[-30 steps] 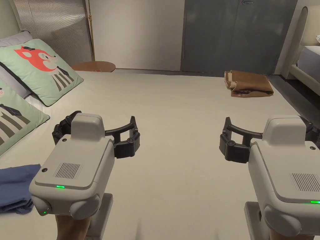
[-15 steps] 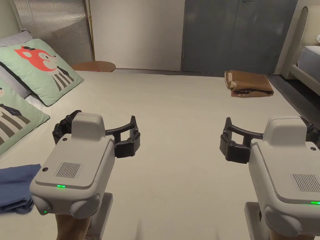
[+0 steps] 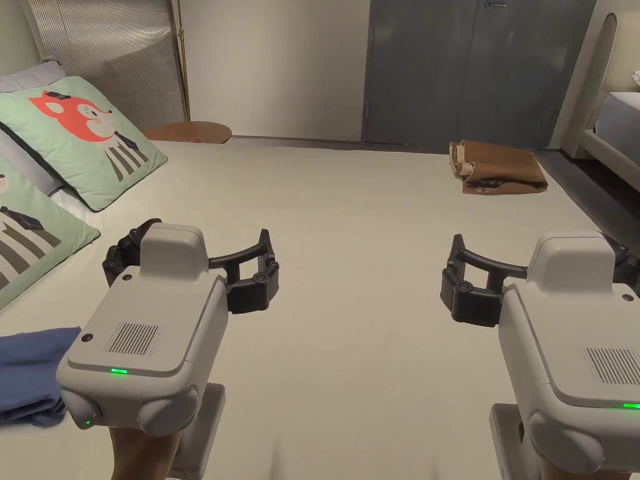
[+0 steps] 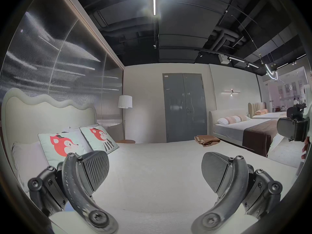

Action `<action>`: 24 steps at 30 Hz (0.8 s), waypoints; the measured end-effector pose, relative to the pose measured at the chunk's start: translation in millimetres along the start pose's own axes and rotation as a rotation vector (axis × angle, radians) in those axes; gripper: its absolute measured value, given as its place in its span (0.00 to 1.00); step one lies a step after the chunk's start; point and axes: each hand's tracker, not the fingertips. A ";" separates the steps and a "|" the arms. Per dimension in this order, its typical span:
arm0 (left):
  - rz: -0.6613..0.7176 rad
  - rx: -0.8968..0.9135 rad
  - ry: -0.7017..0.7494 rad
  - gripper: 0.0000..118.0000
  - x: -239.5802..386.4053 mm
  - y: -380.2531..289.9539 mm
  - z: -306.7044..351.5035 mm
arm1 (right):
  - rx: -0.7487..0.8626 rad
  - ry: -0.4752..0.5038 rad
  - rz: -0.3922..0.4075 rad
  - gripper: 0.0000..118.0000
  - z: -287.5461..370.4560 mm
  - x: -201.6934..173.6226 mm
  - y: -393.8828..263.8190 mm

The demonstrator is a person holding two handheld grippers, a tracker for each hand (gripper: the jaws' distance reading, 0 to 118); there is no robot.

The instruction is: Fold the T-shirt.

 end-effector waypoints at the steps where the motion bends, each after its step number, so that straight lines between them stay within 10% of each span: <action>1: -0.001 -0.002 0.000 0.92 0.1 0.1 0.0 | 0.000 0.000 0.000 1.00 -0.3 0.0 -0.3; 16: 0.002 -0.006 -0.004 0.92 0.0 -2.0 0.5 | -0.017 0.008 -0.020 1.00 0.9 0.1 2.8; 24: 0.007 -0.003 -0.007 0.92 -0.9 0.1 1.6 | -0.250 -0.042 -0.175 1.00 -12.4 3.1 13.7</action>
